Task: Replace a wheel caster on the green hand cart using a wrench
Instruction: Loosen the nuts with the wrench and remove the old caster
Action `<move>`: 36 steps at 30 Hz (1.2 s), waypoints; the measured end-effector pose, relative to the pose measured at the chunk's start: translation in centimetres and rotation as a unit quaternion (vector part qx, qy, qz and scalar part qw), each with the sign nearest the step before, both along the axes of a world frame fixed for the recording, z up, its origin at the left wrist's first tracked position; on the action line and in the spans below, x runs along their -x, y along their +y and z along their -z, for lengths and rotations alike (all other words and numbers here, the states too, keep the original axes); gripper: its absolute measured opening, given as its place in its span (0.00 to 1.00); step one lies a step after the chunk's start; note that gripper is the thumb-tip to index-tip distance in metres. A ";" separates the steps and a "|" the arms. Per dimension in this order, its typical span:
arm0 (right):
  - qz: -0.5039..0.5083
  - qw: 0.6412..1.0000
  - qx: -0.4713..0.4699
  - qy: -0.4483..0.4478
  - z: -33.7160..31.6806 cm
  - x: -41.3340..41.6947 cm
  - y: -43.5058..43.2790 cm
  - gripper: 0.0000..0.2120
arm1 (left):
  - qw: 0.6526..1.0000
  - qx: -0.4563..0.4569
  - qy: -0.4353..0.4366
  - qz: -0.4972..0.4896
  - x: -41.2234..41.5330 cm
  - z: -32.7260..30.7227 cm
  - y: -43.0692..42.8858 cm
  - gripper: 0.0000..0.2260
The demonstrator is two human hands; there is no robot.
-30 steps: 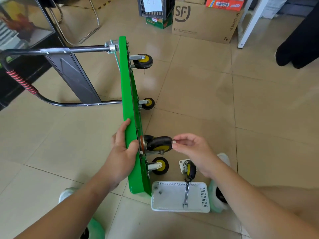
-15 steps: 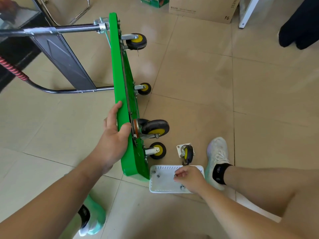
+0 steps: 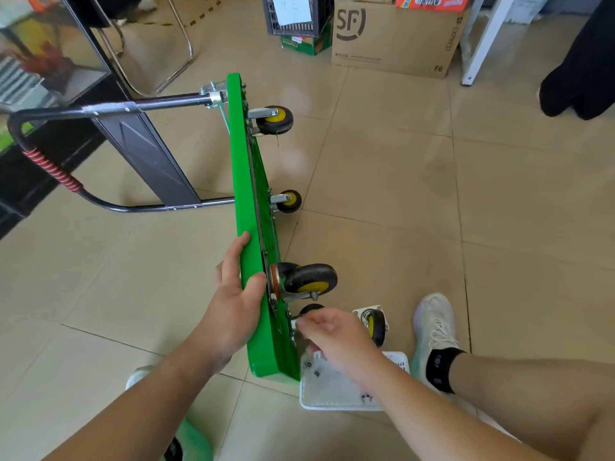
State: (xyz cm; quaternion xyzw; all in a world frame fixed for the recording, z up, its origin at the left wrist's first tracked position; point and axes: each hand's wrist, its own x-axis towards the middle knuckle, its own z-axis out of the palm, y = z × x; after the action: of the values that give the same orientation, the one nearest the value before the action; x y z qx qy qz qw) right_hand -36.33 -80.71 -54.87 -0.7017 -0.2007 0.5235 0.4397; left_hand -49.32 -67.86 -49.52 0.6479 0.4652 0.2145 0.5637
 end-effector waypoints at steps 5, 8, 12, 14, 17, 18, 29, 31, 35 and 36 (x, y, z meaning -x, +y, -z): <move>0.024 0.999 -0.049 -0.001 -2.8 1.3 2.2 0.09 | 1.000 0.003 0.004 -0.005 -0.1 -0.3 -0.2 0.27; 0.036 0.998 -0.059 -0.010 -3.3 1.6 2.6 0.09 | 1.000 -0.001 0.006 -0.010 -0.2 -0.5 -0.3 0.27; 0.035 0.998 -0.060 -0.010 -3.3 1.9 2.9 0.09 | 1.000 0.008 0.005 -0.011 -0.2 -0.5 -0.3 0.27; 0.038 0.997 -0.063 -0.005 -3.3 2.0 3.1 0.09 | 1.000 0.010 0.005 -0.014 -0.2 -0.6 -0.3 0.27; 0.044 0.996 -0.071 0.006 -3.2 2.0 3.3 0.08 | 1.000 0.002 0.005 -0.019 -0.3 -0.6 -0.3 0.27; 0.044 0.996 -0.075 0.011 -3.2 1.9 3.3 0.07 | 1.000 -0.002 0.006 -0.018 -0.3 -0.5 -0.3 0.27; 0.051 0.992 -0.101 0.053 -2.8 1.7 3.7 0.04 | 1.000 0.008 0.002 -0.010 -0.2 -0.6 -0.3 0.27; 0.052 0.992 -0.108 0.049 -2.7 1.7 3.9 0.04 | 1.000 0.004 0.002 -0.011 -0.2 -0.6 -0.3 0.27; 0.042 0.992 -0.116 0.037 -2.5 1.7 4.0 0.05 | 1.000 0.008 0.000 -0.008 -0.2 -0.6 -0.3 0.27; 0.041 0.992 -0.116 0.034 -2.5 1.6 3.9 0.05 | 1.000 0.009 -0.001 -0.008 -0.2 -0.6 -0.3 0.27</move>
State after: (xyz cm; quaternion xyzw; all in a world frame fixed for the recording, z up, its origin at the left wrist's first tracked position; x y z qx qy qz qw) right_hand -37.94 -76.76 -52.36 -0.6355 -0.2156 0.5017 0.5458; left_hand -49.13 -68.17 -48.91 0.6389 0.4718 0.2149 0.5684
